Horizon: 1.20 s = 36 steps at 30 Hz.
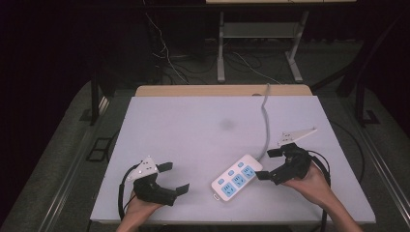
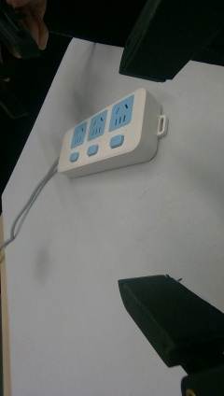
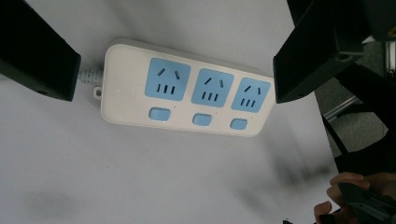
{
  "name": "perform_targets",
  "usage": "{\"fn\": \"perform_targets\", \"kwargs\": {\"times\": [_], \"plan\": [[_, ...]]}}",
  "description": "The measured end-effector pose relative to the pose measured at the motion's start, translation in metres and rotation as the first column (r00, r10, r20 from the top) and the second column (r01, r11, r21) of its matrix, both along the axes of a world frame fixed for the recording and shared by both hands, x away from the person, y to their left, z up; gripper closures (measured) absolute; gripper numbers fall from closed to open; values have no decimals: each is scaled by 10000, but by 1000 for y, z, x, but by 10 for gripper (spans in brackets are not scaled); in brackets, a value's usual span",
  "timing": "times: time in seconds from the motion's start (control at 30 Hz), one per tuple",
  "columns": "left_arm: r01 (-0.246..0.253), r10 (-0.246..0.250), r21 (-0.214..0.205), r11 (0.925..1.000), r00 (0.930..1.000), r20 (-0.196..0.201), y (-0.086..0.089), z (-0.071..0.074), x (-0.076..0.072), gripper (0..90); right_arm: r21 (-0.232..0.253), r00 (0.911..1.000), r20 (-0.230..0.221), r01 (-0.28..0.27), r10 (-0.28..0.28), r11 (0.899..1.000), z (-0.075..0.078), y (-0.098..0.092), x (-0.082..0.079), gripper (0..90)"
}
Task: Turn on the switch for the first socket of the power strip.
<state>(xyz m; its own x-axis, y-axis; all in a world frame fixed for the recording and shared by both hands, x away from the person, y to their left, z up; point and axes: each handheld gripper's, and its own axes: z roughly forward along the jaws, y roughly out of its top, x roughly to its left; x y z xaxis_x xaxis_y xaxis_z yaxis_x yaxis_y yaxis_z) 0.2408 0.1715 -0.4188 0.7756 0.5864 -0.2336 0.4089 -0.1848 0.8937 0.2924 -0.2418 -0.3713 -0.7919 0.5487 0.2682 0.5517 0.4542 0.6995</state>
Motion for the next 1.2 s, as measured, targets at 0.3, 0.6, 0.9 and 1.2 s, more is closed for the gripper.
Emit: {"fn": "perform_targets", "kwargs": {"times": [0.3,0.6,0.9,1.2], "plan": [[18,-18,-6,10000,10000,-18,0,0,0,0,-230,9996,-192,-222,218,9995,0,9,8,4],[4,-4,-11,10000,10000,-11,0,0,0,0,-537,9981,-240,-587,574,9968,5,25,18,4],[8,-8,-3,10000,10000,-8,0,0,0,0,-706,9970,-391,-692,665,9951,5,33,27,4],[-25,25,19,10000,10000,42,0,0,0,0,-711,9965,-463,-728,696,9948,3,36,35,107]]}}
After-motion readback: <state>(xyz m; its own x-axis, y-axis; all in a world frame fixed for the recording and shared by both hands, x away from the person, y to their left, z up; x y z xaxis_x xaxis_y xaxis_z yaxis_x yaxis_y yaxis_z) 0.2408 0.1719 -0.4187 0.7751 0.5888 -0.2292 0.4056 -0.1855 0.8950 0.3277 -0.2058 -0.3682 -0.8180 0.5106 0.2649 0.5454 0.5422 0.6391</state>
